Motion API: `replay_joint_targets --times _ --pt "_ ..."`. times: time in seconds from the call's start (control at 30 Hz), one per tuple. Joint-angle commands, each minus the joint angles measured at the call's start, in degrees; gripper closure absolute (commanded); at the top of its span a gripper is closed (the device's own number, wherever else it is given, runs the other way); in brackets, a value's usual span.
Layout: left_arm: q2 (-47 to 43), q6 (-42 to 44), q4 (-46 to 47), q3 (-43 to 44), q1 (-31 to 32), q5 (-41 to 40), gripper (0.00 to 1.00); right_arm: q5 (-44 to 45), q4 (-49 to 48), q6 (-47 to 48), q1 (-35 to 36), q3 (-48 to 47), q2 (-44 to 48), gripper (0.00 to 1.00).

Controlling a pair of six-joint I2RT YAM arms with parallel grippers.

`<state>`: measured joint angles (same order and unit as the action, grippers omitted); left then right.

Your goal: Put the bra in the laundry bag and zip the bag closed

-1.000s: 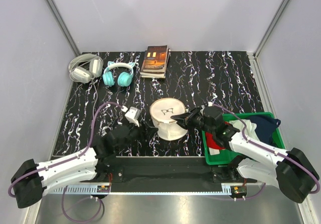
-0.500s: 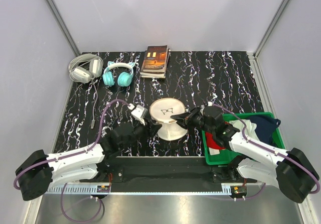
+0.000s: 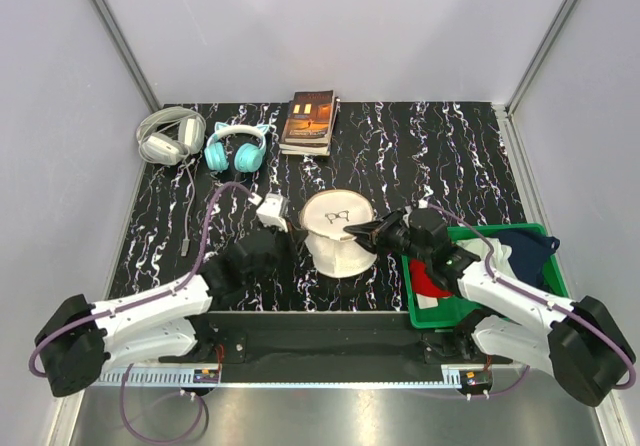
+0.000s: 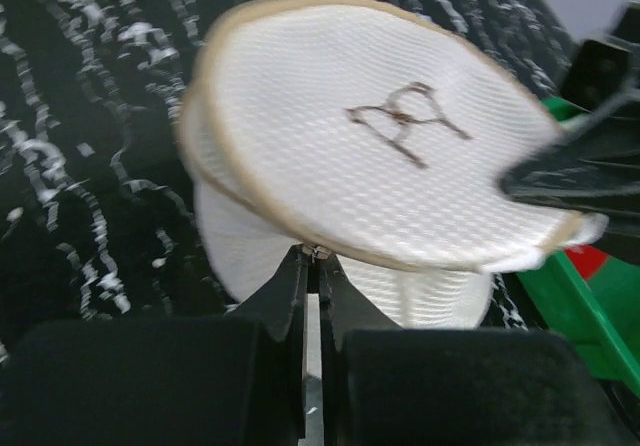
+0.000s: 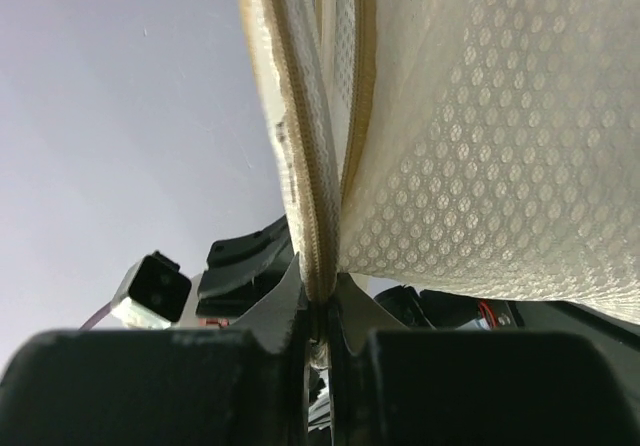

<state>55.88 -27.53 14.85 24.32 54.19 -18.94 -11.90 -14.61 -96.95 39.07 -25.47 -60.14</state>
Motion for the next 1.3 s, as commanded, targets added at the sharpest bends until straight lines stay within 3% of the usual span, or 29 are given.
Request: replay_joint_targets --times 0.0,0.17,0.3,0.33,0.4,0.43,0.47,0.6,0.73,0.87,1.17,1.27 --pt "-4.27 -5.42 -14.67 2.93 -4.35 -6.91 1.00 -3.91 -0.16 5.35 -4.43 -1.59 -0.59 1.00" --pt "-13.32 -3.24 -11.90 1.09 -5.50 7.29 1.00 -12.17 0.37 15.01 -8.30 -9.67 -9.53 1.00" --pt "-13.87 -0.43 -8.79 1.87 -5.50 15.84 1.00 -20.08 3.44 25.47 -11.03 -18.10 -17.80 0.95" --pt "-13.17 -0.33 -8.35 2.48 -5.42 17.52 1.00 -21.48 7.02 30.89 -11.47 -21.51 -18.95 0.73" --pt "-10.80 -1.73 -6.86 4.15 -5.33 20.69 1.00 -19.76 14.22 38.11 -12.08 -25.74 -21.50 0.56" --pt "-9.92 -2.78 -6.24 4.51 -5.33 20.70 1.00 -18.43 24.44 44.59 -12.09 -29.16 -21.77 0.47" --pt "-8.26 -3.84 -5.46 4.77 -5.07 19.74 1.00 -16.42 27.94 46.48 -12.09 -29.80 -20.82 0.35" --pt "-3.59 -9.99 -5.10 5.74 -4.45 14.54 1.00 -6.75 35.25 48.08 -12.09 -25.87 -13.35 0.17" --pt "0.98 -11.67 1.40 4.51 -4.10 18.58 1.00 -7.87 35.45 40.47 -11.48 -17.71 -6.41 0.15" --pt "3.88 -12.46 5.10 3.98 -3.22 21.22 1.00 -7.97 26.23 30.52 -7.17 -13.12 -1.04 0.19" --pt "3.80 -11.23 3.52 5.48 -0.67 20.09 1.00 -4.01 10.41 16.18 -2.24 -10.74 -6.74 0.36" --pt "3.80 -11.58 3.17 5.22 -0.32 19.82 1.00 -5.50 6.88 14.95 -2.16 -11.17 -9.90 0.48"
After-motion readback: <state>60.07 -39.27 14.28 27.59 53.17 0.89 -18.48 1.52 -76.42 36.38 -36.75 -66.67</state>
